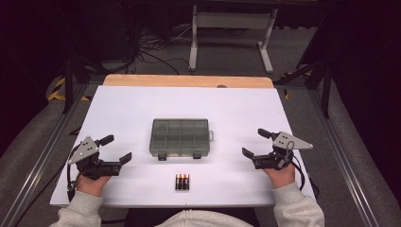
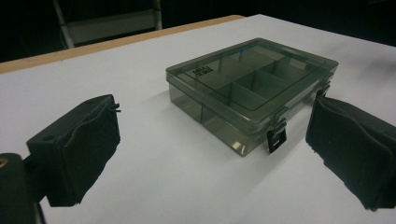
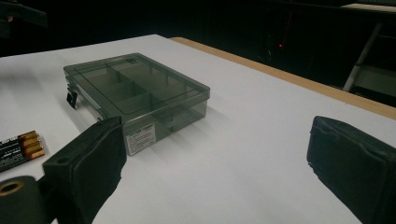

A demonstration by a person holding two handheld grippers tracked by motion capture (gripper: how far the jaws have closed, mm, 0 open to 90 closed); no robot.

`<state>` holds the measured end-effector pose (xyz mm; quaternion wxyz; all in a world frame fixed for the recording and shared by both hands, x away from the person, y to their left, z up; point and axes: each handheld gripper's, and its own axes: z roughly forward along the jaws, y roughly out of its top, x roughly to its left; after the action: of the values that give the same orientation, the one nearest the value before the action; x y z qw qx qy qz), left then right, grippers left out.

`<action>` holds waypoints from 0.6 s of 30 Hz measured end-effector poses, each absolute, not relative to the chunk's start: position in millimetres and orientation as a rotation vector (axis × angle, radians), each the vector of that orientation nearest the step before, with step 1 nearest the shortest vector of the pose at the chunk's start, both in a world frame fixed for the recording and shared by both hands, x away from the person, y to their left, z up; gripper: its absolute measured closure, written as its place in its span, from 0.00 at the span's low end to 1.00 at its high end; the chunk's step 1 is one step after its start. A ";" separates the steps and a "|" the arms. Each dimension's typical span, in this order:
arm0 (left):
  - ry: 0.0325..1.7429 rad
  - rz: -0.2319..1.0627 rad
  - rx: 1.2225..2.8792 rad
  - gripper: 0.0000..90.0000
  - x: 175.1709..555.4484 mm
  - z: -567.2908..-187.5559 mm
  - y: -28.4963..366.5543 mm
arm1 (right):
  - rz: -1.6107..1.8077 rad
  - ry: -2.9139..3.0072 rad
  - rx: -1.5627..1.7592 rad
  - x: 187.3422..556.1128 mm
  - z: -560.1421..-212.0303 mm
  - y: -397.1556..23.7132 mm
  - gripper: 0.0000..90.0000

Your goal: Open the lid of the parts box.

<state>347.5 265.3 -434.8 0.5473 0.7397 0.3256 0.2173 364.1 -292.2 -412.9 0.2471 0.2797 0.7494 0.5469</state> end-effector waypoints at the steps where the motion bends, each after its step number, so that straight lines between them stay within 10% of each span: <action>1: 0.772 0.515 1.753 0.03 347.5 -434.8 265.3 | 1.491 2.043 0.763 364.1 -412.9 -292.2 0.06; 18: 0.733 0.513 1.709 0.02 350.2 -439.0 269.7 | 1.506 2.050 0.718 361.8 -412.0 -289.4 0.05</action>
<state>350.2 269.7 -439.0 0.5699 0.7280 0.3123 0.2186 361.8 -289.4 -412.0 0.2469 0.2632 0.7515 0.5523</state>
